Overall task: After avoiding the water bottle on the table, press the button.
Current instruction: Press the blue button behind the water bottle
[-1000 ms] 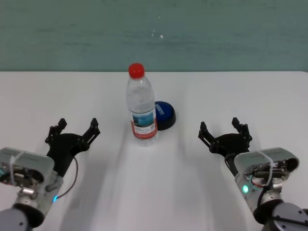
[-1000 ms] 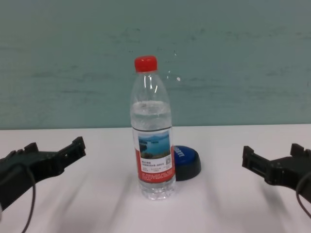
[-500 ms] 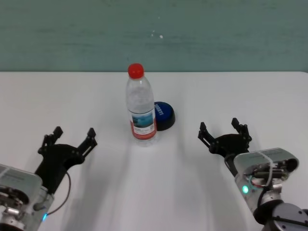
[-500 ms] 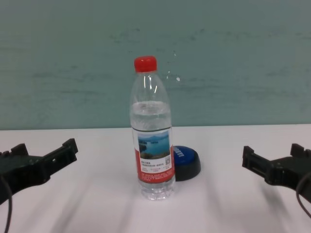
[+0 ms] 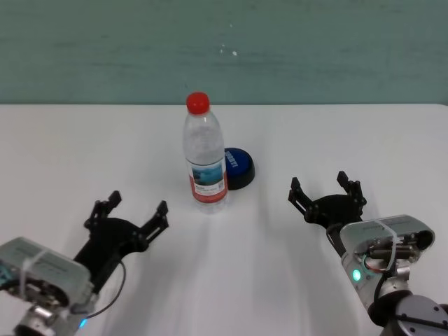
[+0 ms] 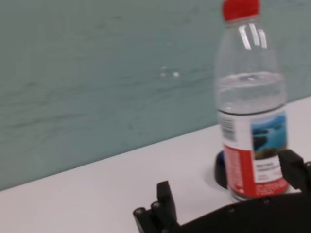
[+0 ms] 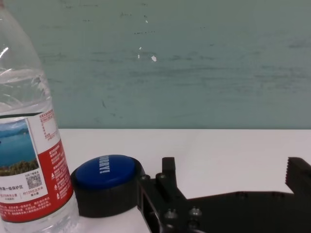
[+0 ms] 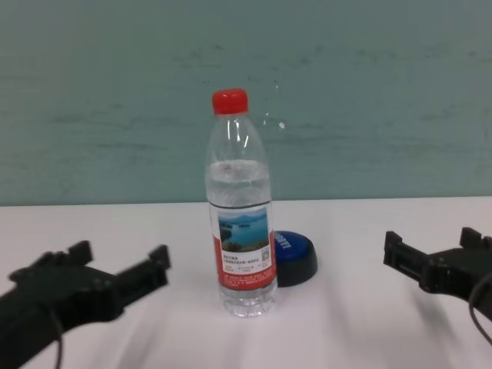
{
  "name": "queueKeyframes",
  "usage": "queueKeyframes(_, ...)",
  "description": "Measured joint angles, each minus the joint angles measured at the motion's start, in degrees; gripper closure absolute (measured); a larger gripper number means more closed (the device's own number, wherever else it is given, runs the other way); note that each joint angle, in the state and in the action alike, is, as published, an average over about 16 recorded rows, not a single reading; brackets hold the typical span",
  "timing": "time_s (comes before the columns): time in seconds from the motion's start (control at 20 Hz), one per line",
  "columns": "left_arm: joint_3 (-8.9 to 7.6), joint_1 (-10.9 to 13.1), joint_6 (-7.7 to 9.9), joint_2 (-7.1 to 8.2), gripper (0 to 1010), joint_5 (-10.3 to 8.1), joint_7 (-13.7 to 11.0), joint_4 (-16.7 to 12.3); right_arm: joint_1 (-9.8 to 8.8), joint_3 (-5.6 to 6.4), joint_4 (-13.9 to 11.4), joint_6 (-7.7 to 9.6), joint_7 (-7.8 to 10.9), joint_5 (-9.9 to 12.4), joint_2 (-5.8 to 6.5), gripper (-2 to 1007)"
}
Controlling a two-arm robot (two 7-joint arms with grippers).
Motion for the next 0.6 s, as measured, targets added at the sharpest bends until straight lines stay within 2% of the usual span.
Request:
queueKeyframes(0.25, 2.05, -2.4, -1.97, 0.78, 10, 2.02, -1.7, 2.9, 0.0, 0.0, 0.0, 0.0, 0.0, 0.0, 0.0, 1)
queueKeyframes(0.6, 4.32, -5.7, -4.2, 1.7, 10, 3.9, -3.3, 6.5, 0.0, 0.0, 0.0, 0.0, 0.0, 0.0, 0.0, 1)
